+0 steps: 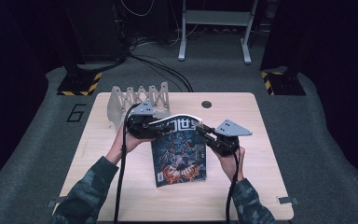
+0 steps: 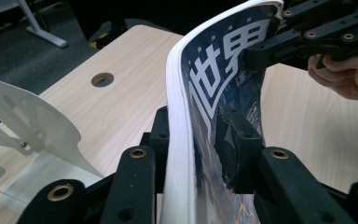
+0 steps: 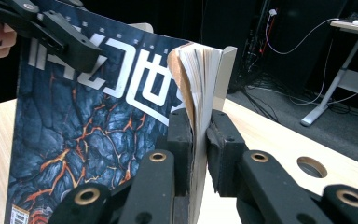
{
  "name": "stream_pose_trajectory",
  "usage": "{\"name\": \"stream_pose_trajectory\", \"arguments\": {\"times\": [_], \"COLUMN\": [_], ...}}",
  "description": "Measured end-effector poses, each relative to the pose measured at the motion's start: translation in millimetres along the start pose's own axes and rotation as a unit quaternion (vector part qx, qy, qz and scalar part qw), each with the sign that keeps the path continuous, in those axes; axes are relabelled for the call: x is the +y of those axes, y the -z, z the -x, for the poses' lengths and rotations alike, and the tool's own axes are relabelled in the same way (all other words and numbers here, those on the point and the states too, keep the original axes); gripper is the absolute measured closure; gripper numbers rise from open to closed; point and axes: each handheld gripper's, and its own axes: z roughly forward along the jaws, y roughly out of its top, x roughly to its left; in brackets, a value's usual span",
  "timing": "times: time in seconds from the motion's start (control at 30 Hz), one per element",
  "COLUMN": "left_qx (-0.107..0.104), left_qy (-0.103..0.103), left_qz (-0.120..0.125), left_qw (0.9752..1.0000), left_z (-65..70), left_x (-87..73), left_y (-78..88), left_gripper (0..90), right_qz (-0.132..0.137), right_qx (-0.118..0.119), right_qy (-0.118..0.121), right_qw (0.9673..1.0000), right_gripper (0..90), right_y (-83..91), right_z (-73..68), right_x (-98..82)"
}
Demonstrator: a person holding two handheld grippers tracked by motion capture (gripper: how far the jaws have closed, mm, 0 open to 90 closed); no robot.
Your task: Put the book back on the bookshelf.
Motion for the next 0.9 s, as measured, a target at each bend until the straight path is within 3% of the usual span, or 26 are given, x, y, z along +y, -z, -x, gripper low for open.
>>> {"name": "stream_pose_trajectory", "arguments": {"times": [0.1,0.23,0.33,0.37,0.4,0.43,0.47,0.53,0.57,0.6,0.63,0.67,0.7,0.73,0.83,0.87,0.9], "left_qx": [0.005,-0.009,-0.018,-0.018,-0.012,-0.016,-0.015,-0.015,-0.013,-0.014,-0.014,-0.016,-0.018,-0.018,-0.021,-0.026,-0.026], "left_qy": [0.0,0.001,-0.01,-0.01,-0.012,-0.009,-0.007,-0.005,-0.01,-0.008,-0.008,-0.007,-0.005,-0.005,-0.005,-0.004,-0.004], "left_qz": [0.002,0.006,0.008,0.008,0.01,0.007,0.011,0.014,0.015,0.016,0.016,0.017,0.016,0.016,0.022,0.021,0.021], "left_qw": [1.0,0.9999,0.9997,0.9997,0.9998,0.9998,0.9998,0.9998,0.9998,0.9997,0.9997,0.9997,0.9997,0.9997,0.9995,0.9994,0.9994], "left_z": [0.3,3.5,7.9,7.9,9.5,10.0,9.9,9.7,9.3,10.0,10.0,10.5,12.9,12.9,16.1,17.4,17.4], "left_x": [0.9,1.6,3.2,3.2,3.3,3.5,3.2,2.9,3.2,3.2,3.2,3.4,4.1,4.1,5.9,8.0,8.0], "left_y": [-2.1,-1.1,0.1,0.1,-0.9,-0.9,-1.7,-2.1,-1.5,-1.2,-1.2,-1.0,-0.3,-0.3,0.2,1.4,1.4], "left_gripper": [74.8,76.4,77.8,78.1,78.1,78.1,78.4,78.5,78.7,79.5,79.6,79.7,79.8,80.0,80.5,81.2,81.5], "right_qz": [0.0,-0.003,-0.004,-0.004,-0.009,-0.013,-0.019,-0.028,-0.052,-0.062,-0.062,-0.091,-0.104,-0.104,-0.15,-0.177,-0.177], "right_qx": [0.001,-0.002,-0.007,-0.007,-0.009,-0.013,-0.015,-0.025,-0.038,-0.042,-0.042,-0.056,-0.066,-0.066,-0.077,-0.087,-0.087], "right_qy": [-0.007,-0.016,-0.034,-0.034,-0.042,-0.051,-0.061,-0.067,-0.085,-0.099,-0.099,-0.119,-0.125,-0.125,-0.143,-0.146,-0.146], "right_qw": [1.0,0.9999,0.9994,0.9994,0.999,0.9985,0.9979,0.997,0.9944,0.9923,0.9923,0.9872,0.9844,0.9844,0.9751,0.9696,0.9696], "right_gripper": [79.1,75.3,63.0,63.0,57.0,53.1,43.5,38.9,28.9,25.6,25.6,18.4,16.6,16.6,13.6,10.1,10.1], "right_y": [0.5,1.0,4.8,4.8,6.6,8.3,11.4,12.6,11.3,9.8,9.8,4.2,1.3,1.3,-9.7,-16.5,-16.5], "right_z": [1.8,4.9,15.9,15.9,17.9,20.1,26.0,28.4,35.3,39.2,39.2,46.4,49.3,49.3,55.8,59.2,59.2], "right_x": [-1.3,-3.9,-13.6,-13.6,-17.3,-21.4,-31.1,-36.4,-49.1,-57.0,-57.0,-74.2,-83.3,-83.3,-108.2,-121.0,-121.0]}}
